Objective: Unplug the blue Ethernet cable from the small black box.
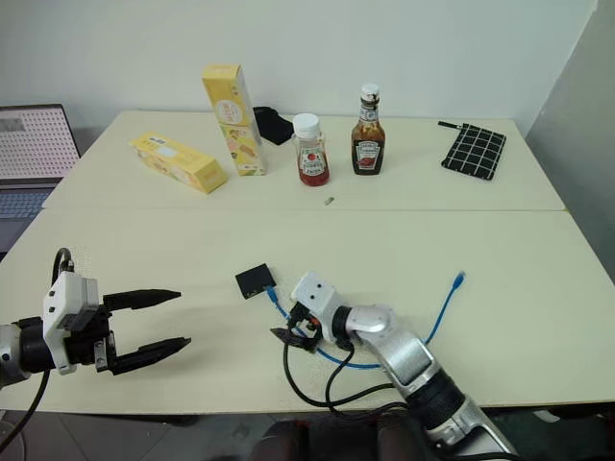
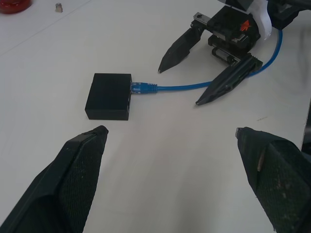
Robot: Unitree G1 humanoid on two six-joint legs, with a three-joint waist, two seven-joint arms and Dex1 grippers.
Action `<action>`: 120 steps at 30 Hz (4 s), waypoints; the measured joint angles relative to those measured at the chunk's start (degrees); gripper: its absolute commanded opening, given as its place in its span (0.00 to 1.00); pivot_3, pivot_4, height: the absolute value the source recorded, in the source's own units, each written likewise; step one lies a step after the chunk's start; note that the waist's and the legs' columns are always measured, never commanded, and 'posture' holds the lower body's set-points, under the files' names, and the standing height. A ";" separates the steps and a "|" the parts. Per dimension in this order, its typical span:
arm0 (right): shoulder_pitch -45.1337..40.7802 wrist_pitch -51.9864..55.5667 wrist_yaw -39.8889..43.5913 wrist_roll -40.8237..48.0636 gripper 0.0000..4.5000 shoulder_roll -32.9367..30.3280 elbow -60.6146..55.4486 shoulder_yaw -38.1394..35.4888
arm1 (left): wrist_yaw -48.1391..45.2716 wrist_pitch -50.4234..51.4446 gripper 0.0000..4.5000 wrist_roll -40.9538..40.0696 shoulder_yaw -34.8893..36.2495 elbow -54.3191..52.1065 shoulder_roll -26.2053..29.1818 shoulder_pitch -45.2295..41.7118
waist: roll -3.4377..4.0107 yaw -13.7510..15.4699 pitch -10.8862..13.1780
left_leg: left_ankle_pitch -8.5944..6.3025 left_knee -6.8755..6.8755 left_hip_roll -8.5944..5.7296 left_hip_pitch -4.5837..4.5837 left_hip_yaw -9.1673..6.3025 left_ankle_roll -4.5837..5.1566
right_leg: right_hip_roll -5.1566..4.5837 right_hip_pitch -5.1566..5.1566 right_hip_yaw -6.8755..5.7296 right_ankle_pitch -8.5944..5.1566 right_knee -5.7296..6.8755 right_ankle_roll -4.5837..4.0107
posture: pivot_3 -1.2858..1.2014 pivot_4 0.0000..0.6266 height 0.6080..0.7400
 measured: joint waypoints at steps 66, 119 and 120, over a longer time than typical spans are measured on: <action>2.86 8.67 8.44 -0.42 0.02 -22.02 -11.38 -13.13 | 11.11 11.74 1.00 -2.61 -16.86 -6.63 -6.90 -15.41 | 0.04 0.09 0.02 | 0.00 0.07 -0.07 0.02 -0.03 0.01 | 0.07 0.12 -0.02 0.00 0.02 0.00 | 0.52 0.24 1.00; -10.62 -55.00 12.49 -16.45 0.02 -21.59 -0.25 -6.96 | 17.91 33.71 0.17 -22.51 -18.11 0.37 -18.10 -25.89 | 0.04 0.15 0.03 | 0.01 0.12 -0.03 -0.06 -0.07 -0.02 | -0.11 0.06 -0.03 0.01 0.03 0.01 | 0.52 0.24 1.00; -10.62 -55.01 12.49 -16.54 0.18 -21.57 -0.25 -6.96 | 17.81 33.71 0.17 -22.45 -18.13 0.51 -18.10 -25.93 | 0.04 0.15 0.03 | 0.01 0.12 -0.04 -0.06 -0.07 -0.02 | -0.11 0.06 -0.03 0.01 0.03 0.01 | 0.52 0.24 1.00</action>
